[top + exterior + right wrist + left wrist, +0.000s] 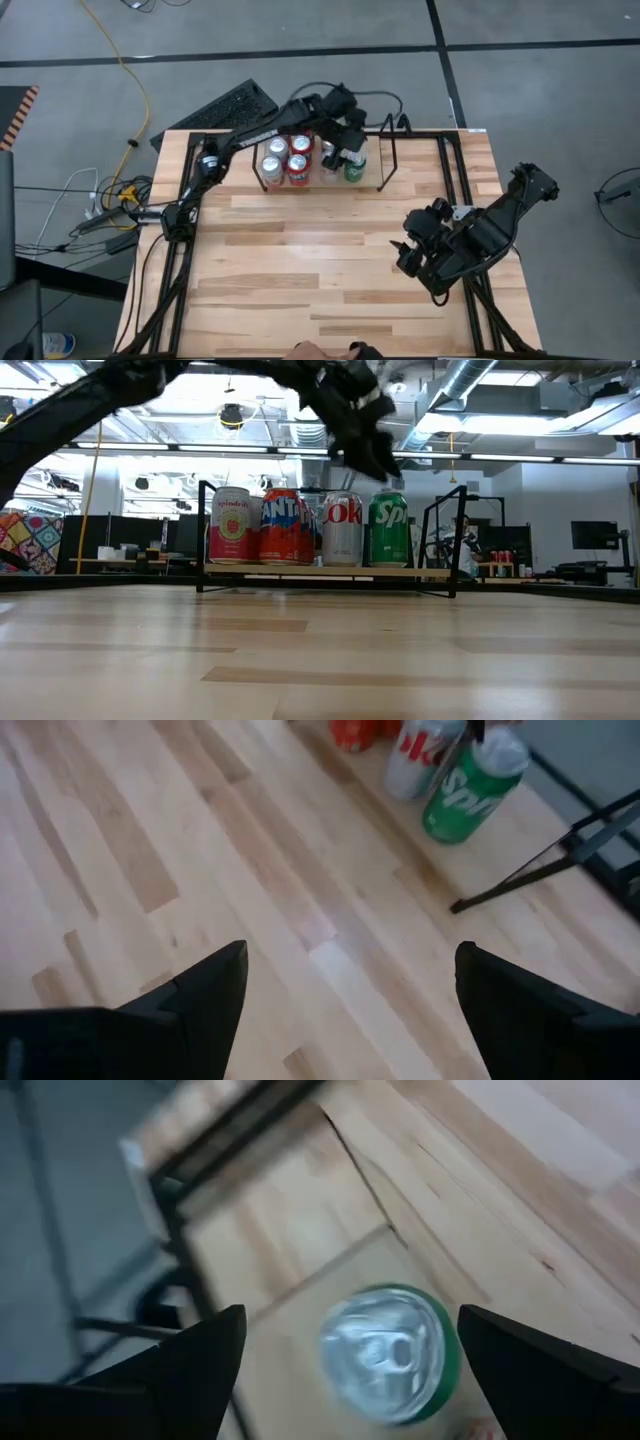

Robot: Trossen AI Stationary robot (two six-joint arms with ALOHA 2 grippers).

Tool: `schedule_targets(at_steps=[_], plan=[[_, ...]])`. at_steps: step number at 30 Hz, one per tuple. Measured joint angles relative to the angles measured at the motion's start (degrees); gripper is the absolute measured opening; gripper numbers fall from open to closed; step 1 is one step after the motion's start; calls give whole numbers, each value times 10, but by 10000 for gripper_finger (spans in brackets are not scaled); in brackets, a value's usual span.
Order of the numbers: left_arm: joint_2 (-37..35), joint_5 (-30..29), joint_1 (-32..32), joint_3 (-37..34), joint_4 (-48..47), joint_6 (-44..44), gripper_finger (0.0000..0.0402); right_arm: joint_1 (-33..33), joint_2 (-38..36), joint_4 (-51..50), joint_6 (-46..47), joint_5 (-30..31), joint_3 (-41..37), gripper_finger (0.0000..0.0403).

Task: Place canned beverage on shelf
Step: Return to Home Position

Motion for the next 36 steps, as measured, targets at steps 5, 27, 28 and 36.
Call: schedule_targets(at_steps=[5, 27, 28, 36], plan=[[-58, -27, 0, 1, -1, -26, 350, -33, -3, 0, -44, 33, 0, 329], [-506, -50, -78, 1, -69, -533, 350, -147, -135, 346, -423, 117, 122, 329], [-523, -49, -80, 1, -68, -562, 350, -146, -141, 351, -402, 117, 124, 329], [-604, -48, -83, -1, -88, -584, 350, -174, -189, 431, -505, 107, 123, 329]])
